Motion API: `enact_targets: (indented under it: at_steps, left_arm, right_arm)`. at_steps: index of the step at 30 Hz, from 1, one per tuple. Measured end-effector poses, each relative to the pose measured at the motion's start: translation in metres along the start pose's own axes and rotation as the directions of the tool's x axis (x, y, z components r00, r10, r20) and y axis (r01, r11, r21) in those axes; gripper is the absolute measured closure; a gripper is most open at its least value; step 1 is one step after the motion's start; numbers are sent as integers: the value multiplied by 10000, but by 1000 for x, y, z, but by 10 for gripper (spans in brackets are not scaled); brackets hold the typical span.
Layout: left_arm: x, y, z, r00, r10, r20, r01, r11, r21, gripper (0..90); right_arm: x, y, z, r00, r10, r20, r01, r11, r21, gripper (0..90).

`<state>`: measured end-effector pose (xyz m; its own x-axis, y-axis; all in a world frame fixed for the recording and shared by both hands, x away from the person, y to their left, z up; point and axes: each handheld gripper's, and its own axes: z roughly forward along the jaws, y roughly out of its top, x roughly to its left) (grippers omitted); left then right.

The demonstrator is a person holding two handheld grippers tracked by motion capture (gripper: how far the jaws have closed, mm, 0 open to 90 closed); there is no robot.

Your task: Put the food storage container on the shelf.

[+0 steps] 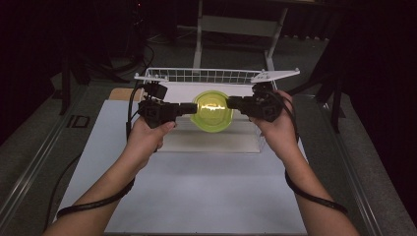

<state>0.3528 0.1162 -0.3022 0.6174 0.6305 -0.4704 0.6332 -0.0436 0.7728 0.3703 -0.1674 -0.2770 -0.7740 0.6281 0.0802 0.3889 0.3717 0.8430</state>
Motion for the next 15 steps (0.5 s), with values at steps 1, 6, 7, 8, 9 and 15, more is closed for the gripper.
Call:
enact_targets:
  at_steps: [1,6,7,8,9,15]
  left_arm:
    - [2,2,1,10000,-60,-19,60,10000,23,829]
    - [9,11,10,9993,-306,-221,311,9992,255,828]
    - [10,13,12,9990,-360,-259,367,9989,277,828]
    - [11,14,13,9987,-440,-257,448,9985,307,828]
    - [13,15,15,9984,-514,-252,522,9981,330,828]
    - [21,15,21,9951,-964,-201,970,9948,308,823]
  right_arm:
    - [-2,2,2,10000,24,24,-24,10000,36,815]
    - [-11,7,10,9993,240,287,-246,9994,224,810]
    - [-13,8,12,9992,268,298,-276,9992,273,809]
    - [-16,9,13,9991,346,254,-354,9988,339,809]
    - [-18,10,14,9987,450,230,-459,9980,432,809]
    - [-27,19,22,9977,662,157,-675,9912,1135,807]
